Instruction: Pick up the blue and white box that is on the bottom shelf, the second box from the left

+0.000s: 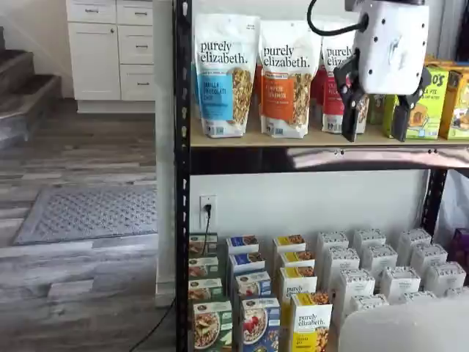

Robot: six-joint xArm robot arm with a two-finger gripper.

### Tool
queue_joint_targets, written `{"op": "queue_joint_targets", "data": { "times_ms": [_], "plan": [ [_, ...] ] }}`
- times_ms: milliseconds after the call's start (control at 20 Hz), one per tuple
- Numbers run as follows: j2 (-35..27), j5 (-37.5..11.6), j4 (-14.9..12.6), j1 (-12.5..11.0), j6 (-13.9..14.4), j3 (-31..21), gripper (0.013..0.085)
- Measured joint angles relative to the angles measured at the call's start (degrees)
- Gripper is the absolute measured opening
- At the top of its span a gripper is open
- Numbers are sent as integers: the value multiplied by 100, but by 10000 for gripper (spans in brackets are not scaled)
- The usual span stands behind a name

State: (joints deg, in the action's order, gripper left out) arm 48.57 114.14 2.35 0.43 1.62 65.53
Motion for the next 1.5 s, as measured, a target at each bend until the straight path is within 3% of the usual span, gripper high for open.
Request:
{"op": "queue_joint_targets", "data": {
  "times_ms": [100, 200, 650, 800, 1150, 1500],
  "plan": [
    [99, -150, 240, -224, -118, -90, 850],
    [122, -195, 317, -272, -149, -111, 850],
    [172, -335, 279, -280, -185, -271, 850],
    [250, -557, 159, -217, -176, -511, 850],
    [330, -1014, 253, -334, -290, -1107, 850],
    [331, -1613, 171, -140, -155, -1669, 850]
  ]
}}
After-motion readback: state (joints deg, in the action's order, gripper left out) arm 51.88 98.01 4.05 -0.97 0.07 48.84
